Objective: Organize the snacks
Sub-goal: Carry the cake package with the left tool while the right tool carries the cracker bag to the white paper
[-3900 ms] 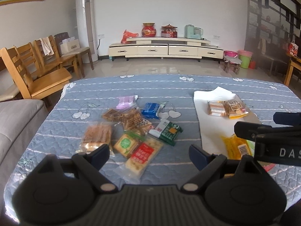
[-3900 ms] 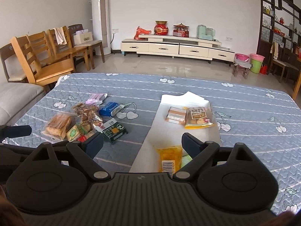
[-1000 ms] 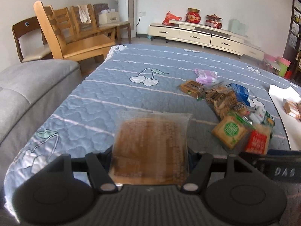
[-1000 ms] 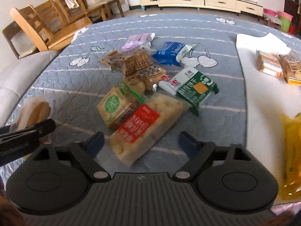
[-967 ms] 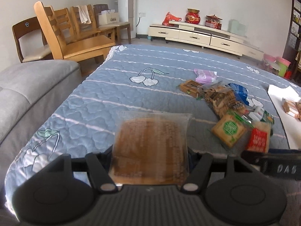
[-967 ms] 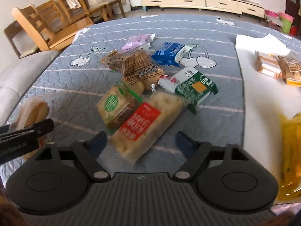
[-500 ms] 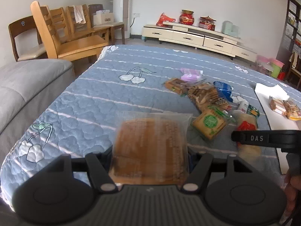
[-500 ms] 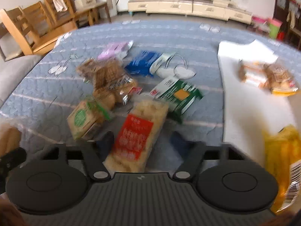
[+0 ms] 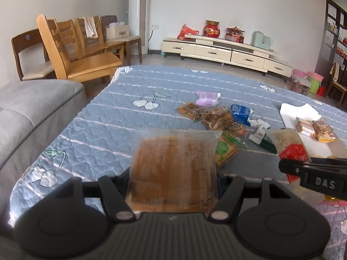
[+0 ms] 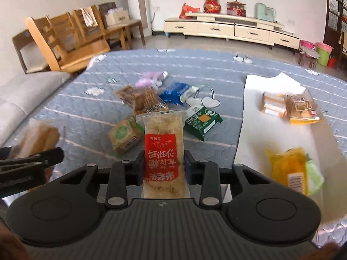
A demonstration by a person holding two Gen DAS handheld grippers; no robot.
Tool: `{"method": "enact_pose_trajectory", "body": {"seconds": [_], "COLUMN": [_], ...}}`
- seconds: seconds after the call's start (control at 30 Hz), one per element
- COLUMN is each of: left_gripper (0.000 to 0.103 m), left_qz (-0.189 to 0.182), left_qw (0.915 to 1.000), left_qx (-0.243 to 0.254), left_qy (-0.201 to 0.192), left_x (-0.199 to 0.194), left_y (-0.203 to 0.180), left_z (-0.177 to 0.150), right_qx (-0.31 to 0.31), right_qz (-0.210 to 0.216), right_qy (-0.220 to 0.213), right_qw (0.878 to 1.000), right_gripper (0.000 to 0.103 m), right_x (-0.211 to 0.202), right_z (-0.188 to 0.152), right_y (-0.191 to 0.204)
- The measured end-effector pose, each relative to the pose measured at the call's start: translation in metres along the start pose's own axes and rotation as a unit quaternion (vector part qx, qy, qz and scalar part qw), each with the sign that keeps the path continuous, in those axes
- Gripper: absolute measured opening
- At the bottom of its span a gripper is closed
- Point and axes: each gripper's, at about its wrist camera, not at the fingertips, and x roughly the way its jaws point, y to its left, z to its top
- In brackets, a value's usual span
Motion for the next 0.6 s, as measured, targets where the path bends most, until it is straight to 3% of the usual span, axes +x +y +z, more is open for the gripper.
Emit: {"method": "enact_pose_trajectory", "body": {"seconds": [0.17, 0.6], "left_gripper": [0.068, 0.068], "left_qz": [0.003, -0.004], "left_qw": [0.9999, 0.9989], "left_qx": [0.009, 0.029], "left_qy": [-0.010, -0.037], "left_x": [-0.021, -0.065], "left_y": [-0.009, -0.031], "left_z": [0.000, -0.005], "right_qx": [-0.005, -0.027], "right_qz": [0.015, 0.004], "right_qy": [-0.024, -0.071], "right_qw": [1.000, 0.997], "right_gripper": [0.043, 0.043], "right_x": [-0.031, -0.096], "right_z": [-0.003, -0.014], "right_y": [-0.004, -0.014]}}
